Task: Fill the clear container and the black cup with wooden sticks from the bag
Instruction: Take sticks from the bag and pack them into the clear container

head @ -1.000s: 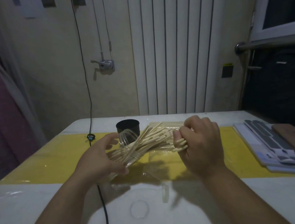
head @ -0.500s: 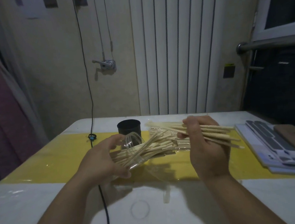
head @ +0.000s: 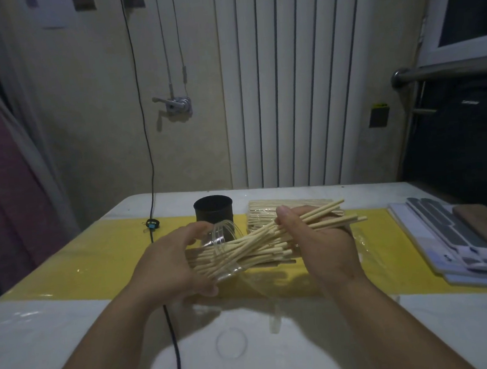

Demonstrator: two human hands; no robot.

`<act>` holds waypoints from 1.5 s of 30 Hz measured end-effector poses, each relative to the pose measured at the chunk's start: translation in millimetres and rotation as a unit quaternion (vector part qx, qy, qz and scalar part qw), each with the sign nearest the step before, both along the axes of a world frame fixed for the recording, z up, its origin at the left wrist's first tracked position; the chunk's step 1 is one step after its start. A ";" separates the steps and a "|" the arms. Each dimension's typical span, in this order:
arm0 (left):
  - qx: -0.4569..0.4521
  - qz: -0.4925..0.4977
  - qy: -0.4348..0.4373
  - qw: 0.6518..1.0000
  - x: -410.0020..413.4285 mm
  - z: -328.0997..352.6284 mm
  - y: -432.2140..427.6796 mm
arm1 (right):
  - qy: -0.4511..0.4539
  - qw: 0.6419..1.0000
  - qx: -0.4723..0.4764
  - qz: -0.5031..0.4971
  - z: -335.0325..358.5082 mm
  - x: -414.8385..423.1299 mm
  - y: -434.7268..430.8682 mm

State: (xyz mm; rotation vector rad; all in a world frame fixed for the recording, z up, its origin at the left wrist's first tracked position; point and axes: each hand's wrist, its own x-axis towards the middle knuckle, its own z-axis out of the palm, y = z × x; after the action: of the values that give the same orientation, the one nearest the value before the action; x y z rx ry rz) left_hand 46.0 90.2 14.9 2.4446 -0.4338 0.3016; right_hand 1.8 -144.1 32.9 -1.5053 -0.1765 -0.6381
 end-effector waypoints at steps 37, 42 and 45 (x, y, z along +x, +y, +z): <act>-0.019 0.020 0.000 1.000 3.2 -3.0 0.7 | -0.038 0.991 -0.121 -0.043 -16.9 13.4 -8.0; -0.058 0.029 0.019 0.998 6.2 -4.3 3.4 | 0.038 0.987 -0.123 -0.100 -14.2 15.1 -28.0; -0.081 0.037 0.030 0.996 5.8 -3.4 2.2 | 0.105 0.971 -0.186 -0.104 -19.2 19.5 -36.6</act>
State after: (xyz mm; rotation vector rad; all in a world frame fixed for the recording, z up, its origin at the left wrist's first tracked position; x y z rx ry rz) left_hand 51.8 92.4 11.5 2.3065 -0.2826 0.2836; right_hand 21.3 -180.8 13.7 -1.9603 0.0287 -0.6280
